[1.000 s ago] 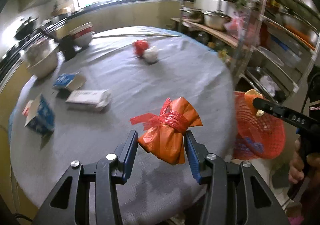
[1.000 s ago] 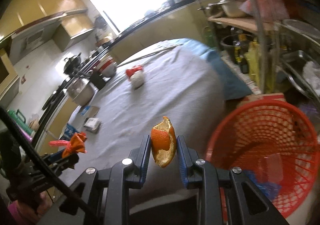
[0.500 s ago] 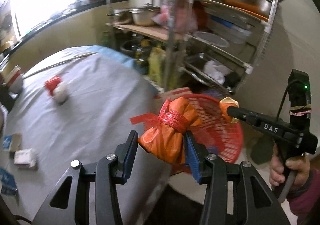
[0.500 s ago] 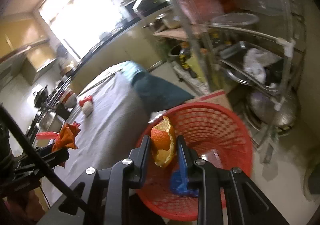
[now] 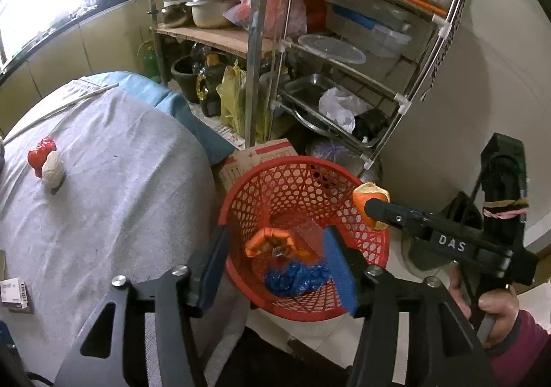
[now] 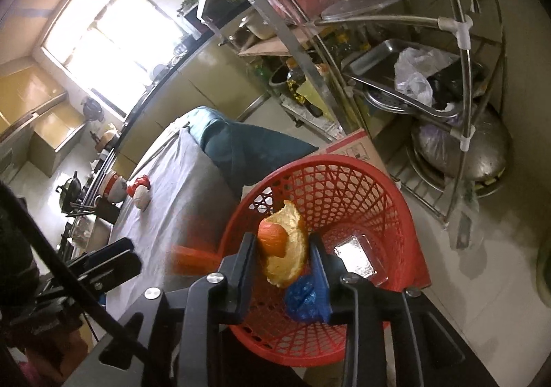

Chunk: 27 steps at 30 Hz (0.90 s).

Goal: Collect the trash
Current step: 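Carry the orange bag and orange peel to the red basket and release both, then return both tools to the table toward the torn carton and white medicine box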

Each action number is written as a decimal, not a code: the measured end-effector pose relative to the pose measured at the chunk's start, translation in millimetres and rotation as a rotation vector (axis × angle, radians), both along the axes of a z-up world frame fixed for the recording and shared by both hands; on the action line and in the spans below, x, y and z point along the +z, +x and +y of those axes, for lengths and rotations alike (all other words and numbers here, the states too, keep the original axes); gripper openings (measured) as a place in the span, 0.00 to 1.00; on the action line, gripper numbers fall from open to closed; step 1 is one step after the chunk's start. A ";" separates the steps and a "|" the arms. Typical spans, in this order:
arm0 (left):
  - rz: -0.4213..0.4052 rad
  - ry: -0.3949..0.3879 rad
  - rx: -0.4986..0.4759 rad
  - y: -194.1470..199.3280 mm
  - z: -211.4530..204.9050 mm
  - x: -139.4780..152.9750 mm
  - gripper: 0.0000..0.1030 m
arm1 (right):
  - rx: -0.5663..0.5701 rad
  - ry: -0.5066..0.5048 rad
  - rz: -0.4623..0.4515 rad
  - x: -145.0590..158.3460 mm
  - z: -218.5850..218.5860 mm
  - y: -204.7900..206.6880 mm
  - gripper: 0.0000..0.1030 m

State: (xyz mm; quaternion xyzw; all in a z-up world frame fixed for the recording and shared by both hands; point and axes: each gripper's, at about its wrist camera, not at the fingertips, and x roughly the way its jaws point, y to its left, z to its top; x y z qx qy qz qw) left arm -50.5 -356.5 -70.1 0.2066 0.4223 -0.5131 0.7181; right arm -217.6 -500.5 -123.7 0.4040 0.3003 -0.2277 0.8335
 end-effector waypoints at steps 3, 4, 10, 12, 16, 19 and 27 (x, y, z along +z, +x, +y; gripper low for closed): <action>-0.011 0.000 0.024 5.0 11.2 3.6 0.59 | -0.014 0.003 -0.026 2.8 -2.3 -3.8 0.51; -0.010 0.000 0.034 7.8 15.7 4.6 0.59 | -0.022 -0.002 -0.031 4.5 -2.3 -5.0 0.60; 0.016 -0.009 0.147 31.4 53.0 6.8 0.59 | -0.046 -0.060 -0.064 19.7 0.9 -6.1 0.66; 0.021 -0.004 0.187 38.3 68.1 4.8 0.60 | -0.037 -0.064 -0.066 22.6 3.0 -2.0 0.66; -0.001 0.009 0.258 48.1 96.9 0.9 0.60 | -0.002 -0.086 -0.061 26.6 12.2 9.4 0.66; -0.040 0.025 0.324 58.2 121.1 -1.1 0.60 | 0.034 -0.097 -0.060 29.7 19.7 22.4 0.66; -0.132 0.030 0.512 86.5 189.9 -1.2 0.62 | 0.150 -0.114 -0.053 37.2 49.6 74.9 0.66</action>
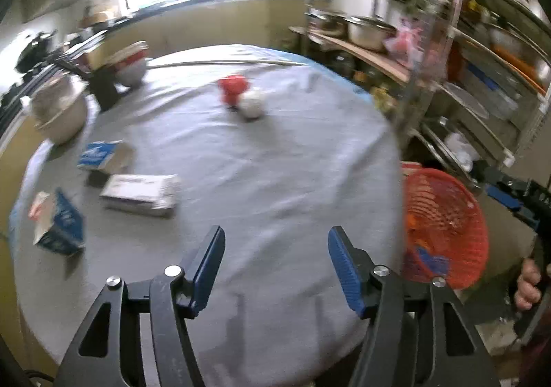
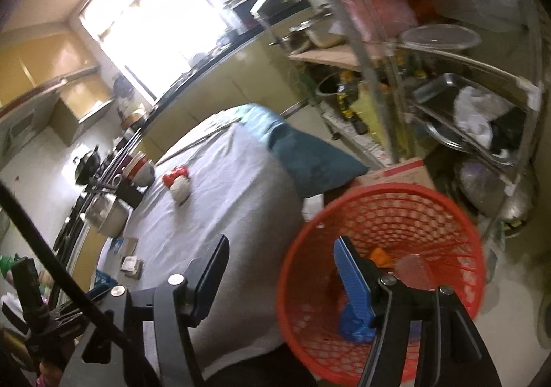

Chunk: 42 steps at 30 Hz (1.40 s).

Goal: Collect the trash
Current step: 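Return both tools to the table toward the torn carton and white medicine box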

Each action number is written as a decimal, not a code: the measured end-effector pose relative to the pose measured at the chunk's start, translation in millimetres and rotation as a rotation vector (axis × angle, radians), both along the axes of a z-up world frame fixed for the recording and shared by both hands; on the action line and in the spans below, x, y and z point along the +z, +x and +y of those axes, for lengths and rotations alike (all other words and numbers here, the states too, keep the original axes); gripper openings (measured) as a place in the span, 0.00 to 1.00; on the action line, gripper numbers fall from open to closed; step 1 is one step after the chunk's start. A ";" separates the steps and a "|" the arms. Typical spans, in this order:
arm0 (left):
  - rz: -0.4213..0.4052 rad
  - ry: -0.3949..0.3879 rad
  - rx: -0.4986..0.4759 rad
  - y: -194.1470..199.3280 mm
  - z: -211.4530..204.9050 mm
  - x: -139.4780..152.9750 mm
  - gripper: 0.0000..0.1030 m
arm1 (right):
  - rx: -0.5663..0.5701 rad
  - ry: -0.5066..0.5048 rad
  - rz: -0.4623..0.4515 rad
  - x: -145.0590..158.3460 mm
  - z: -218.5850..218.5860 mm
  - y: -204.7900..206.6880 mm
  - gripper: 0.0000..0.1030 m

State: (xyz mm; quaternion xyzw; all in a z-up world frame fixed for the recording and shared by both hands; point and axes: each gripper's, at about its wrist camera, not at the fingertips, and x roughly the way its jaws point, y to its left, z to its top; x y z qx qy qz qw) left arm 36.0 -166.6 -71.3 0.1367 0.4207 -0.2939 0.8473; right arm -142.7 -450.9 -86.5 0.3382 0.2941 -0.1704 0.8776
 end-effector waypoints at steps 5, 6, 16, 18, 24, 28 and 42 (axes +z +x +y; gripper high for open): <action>-0.007 0.025 0.127 8.1 61.7 -13.6 0.62 | 0.102 -0.020 0.022 2.3 31.4 31.5 0.66; -0.006 0.035 0.153 8.3 74.2 -17.1 0.62 | 0.116 -0.022 0.027 1.4 35.4 36.0 0.66; 0.014 -0.016 0.440 39.2 196.7 -10.4 0.65 | 0.336 0.010 0.044 -4.0 108.5 109.9 0.66; 0.011 -0.056 0.493 51.5 208.6 -3.0 0.71 | 0.385 -0.001 0.045 -3.1 129.0 121.5 0.66; -0.043 -0.166 0.617 93.8 219.4 1.6 0.82 | 0.495 -0.048 0.079 -10.1 175.7 135.8 0.66; 0.000 -0.179 0.647 120.5 212.4 -15.5 0.82 | 0.494 -0.041 0.096 -13.8 176.9 133.6 0.66; 0.022 -0.152 0.617 145.4 202.0 -46.7 0.44 | 0.678 -0.143 0.078 -9.5 217.6 214.7 0.66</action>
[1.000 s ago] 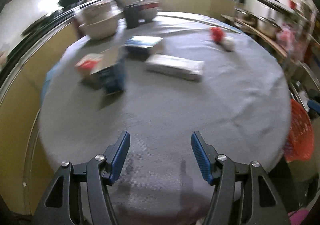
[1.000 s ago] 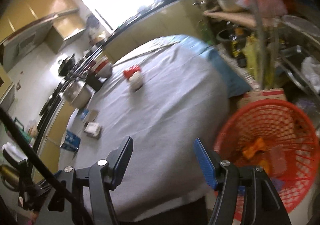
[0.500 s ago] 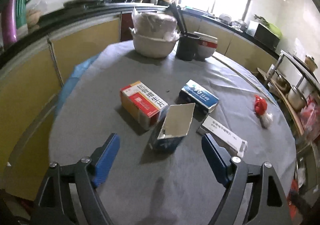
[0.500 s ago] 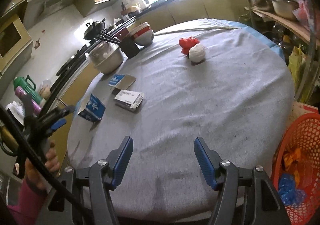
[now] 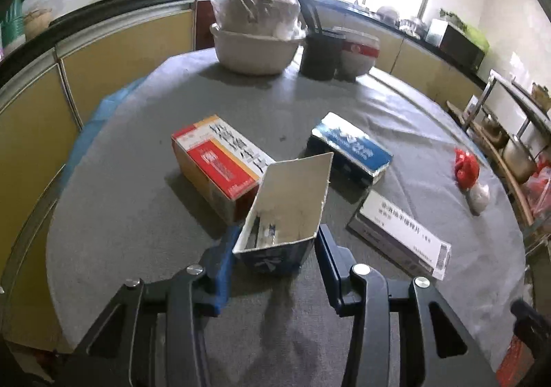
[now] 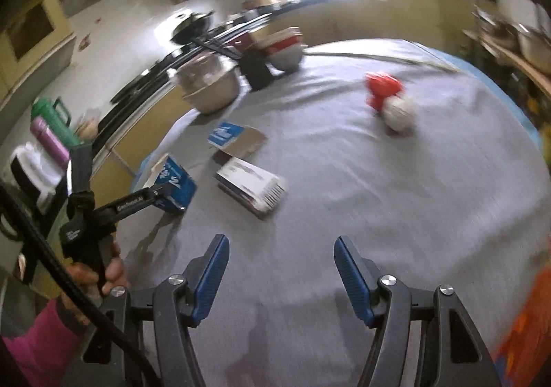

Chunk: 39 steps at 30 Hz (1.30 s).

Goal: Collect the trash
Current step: 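Grasp the white medicine box with the right tool while the left tool grasps the torn carton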

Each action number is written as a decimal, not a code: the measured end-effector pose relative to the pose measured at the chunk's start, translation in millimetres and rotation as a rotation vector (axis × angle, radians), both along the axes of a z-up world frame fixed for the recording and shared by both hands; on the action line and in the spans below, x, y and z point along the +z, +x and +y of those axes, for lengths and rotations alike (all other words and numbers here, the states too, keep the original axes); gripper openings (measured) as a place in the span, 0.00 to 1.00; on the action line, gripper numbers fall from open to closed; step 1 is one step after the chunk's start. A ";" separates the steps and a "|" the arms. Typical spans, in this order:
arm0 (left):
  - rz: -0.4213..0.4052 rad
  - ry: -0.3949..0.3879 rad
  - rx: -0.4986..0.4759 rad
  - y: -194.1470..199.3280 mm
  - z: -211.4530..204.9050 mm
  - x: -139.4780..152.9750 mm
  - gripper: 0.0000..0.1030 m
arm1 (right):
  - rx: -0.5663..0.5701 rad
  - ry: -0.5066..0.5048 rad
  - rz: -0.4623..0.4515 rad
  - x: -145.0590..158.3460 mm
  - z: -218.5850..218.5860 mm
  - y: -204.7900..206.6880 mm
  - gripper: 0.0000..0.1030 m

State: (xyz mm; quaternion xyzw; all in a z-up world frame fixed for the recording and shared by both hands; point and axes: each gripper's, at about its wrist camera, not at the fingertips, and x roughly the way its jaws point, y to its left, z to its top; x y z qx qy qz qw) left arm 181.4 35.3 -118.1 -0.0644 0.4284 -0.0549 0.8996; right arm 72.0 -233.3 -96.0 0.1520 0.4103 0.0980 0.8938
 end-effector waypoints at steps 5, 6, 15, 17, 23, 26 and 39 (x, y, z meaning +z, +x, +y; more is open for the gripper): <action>-0.004 -0.051 -0.020 -11.3 7.7 5.7 0.44 | 0.100 -0.042 -0.005 -5.6 27.9 58.0 0.66; -0.002 -0.063 -0.027 -15.6 8.8 7.3 0.44 | 0.109 -0.042 0.001 -8.3 31.0 65.2 0.66; 0.009 -0.044 -0.113 -67.5 3.2 14.7 0.44 | 0.150 -0.031 0.090 -43.1 50.1 134.3 0.66; 0.008 -0.039 -0.117 -73.3 3.9 16.2 0.44 | 0.168 -0.026 0.111 -48.6 53.4 134.6 0.66; -0.006 -0.030 -0.104 -76.6 10.8 19.5 0.44 | 0.246 -0.122 0.136 -54.1 76.1 112.7 0.64; -0.002 -0.030 -0.090 -76.5 14.0 18.7 0.44 | 0.252 -0.222 0.114 -54.1 90.6 105.7 0.53; -0.006 -0.015 -0.118 -88.3 2.9 25.3 0.44 | 0.168 -0.205 0.047 -36.4 79.7 64.0 0.45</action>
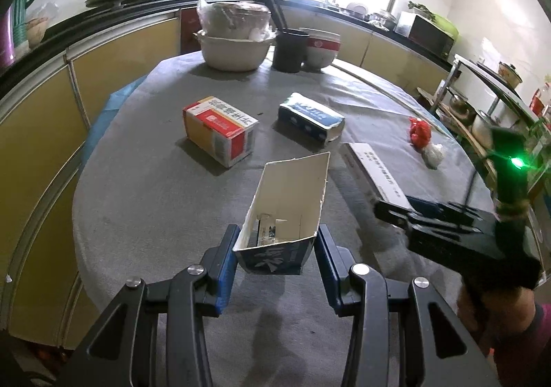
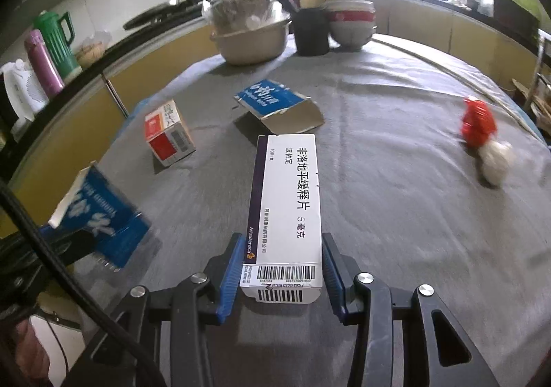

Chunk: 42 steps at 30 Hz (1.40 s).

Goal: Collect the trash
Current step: 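Grasp the white medicine box with the right tool while the left tool grasps the torn carton, then lift the white medicine box and torn carton off the table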

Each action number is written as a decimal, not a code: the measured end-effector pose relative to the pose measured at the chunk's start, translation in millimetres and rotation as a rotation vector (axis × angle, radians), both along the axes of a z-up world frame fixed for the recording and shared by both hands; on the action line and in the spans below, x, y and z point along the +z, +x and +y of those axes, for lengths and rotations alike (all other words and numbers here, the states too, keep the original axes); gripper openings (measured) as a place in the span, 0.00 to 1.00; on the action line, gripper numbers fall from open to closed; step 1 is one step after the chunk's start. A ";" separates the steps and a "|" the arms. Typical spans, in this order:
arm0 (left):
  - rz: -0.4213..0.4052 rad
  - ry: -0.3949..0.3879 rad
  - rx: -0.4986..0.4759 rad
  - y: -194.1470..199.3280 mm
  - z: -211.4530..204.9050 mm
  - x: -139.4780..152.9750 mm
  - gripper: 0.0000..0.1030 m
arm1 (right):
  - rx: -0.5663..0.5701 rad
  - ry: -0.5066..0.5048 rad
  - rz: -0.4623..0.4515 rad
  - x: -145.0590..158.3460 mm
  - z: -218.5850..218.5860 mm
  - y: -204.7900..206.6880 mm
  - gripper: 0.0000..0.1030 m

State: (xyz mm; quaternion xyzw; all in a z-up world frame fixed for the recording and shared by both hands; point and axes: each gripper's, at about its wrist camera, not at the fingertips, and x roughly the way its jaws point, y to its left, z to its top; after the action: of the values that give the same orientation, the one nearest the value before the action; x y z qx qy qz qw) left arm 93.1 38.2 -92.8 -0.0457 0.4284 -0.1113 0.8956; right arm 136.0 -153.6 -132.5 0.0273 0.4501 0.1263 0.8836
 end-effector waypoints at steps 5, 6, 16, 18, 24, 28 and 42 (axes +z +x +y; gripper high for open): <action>-0.006 0.006 -0.041 -6.1 -20.0 4.3 0.44 | -0.065 0.052 -0.040 19.1 -32.1 -37.8 0.45; -0.006 0.007 -0.049 -7.4 -23.9 5.0 0.44 | -0.074 0.055 -0.046 22.1 -36.7 -43.7 0.45; -0.055 0.058 -0.137 -23.4 -66.5 23.7 0.44 | -0.174 0.078 -0.153 55.1 -85.0 -113.8 0.45; -0.073 0.077 -0.146 -24.7 -73.5 28.5 0.44 | -0.185 0.082 -0.167 58.5 -90.6 -122.6 0.45; -0.108 0.133 -0.166 -28.4 -92.1 38.5 0.44 | -0.203 0.103 -0.183 61.9 -98.5 -138.3 0.45; -0.129 0.174 -0.176 -32.7 -100.9 40.5 0.44 | -0.206 0.111 -0.187 59.3 -100.8 -147.5 0.45; -0.065 0.220 -0.147 -18.4 -102.5 10.1 0.44 | -0.220 0.132 -0.113 32.9 -108.6 -147.5 0.45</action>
State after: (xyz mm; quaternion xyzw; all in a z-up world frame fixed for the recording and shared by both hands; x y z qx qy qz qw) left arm 74.7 -64.3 -82.7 0.0879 0.4109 -0.1305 0.8980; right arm -11.4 -262.1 -99.5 0.1275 0.3847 0.0594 0.9123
